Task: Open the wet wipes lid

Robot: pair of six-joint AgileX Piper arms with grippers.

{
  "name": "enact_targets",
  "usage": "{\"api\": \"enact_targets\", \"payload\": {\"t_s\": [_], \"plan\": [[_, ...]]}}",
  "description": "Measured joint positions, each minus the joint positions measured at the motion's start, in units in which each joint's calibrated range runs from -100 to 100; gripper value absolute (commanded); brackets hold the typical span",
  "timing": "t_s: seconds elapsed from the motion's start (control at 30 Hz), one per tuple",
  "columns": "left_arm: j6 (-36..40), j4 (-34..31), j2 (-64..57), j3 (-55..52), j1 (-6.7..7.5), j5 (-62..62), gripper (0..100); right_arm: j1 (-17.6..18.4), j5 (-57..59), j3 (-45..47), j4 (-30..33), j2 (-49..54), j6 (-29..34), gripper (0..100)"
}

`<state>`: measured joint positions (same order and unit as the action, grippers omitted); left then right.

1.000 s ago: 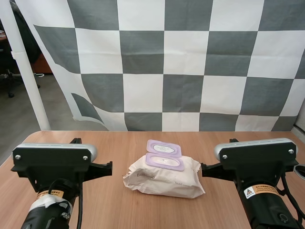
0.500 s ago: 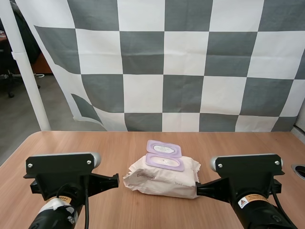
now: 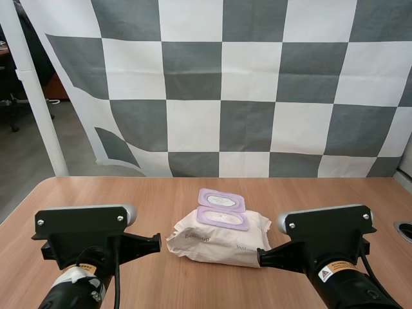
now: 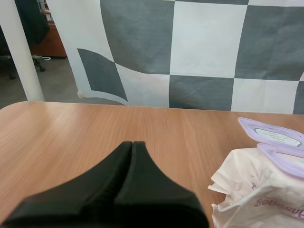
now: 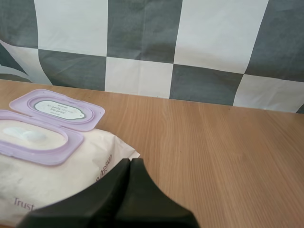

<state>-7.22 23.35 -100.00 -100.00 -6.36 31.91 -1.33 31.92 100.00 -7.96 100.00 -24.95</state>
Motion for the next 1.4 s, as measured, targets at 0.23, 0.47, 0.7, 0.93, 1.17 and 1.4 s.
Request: {"api": "enact_targets", "payload": {"t_s": [0.23,0.47,0.7,0.93,1.17,1.4], "plan": [[0.0,0.0,0.0,0.0,4.85,-0.2,0,3.45,-0.81,0.0,-0.22,0.0,0.0,0],[0.0,0.0,0.0,0.0,4.85,-0.2,0,3.54,-0.81,0.0,-0.22,0.0,0.0,0],[0.0,0.0,0.0,0.0,4.85,-0.2,0,3.54,-0.81,0.0,-0.22,0.0,0.0,0],[-1.14,-2.14,0.0,0.03,4.85,-0.08,0,3.54,-0.81,0.0,-0.22,0.0,0.0,0],[0.96,-4.76,0.0,0.0,4.85,-0.6,0,3.54,-0.81,0.0,-0.22,0.0,0.0,0],[10.94,-16.38,0.0,0.0,4.85,-1.63,0,3.54,-0.81,0.0,-0.22,0.0,0.0,0]]}}
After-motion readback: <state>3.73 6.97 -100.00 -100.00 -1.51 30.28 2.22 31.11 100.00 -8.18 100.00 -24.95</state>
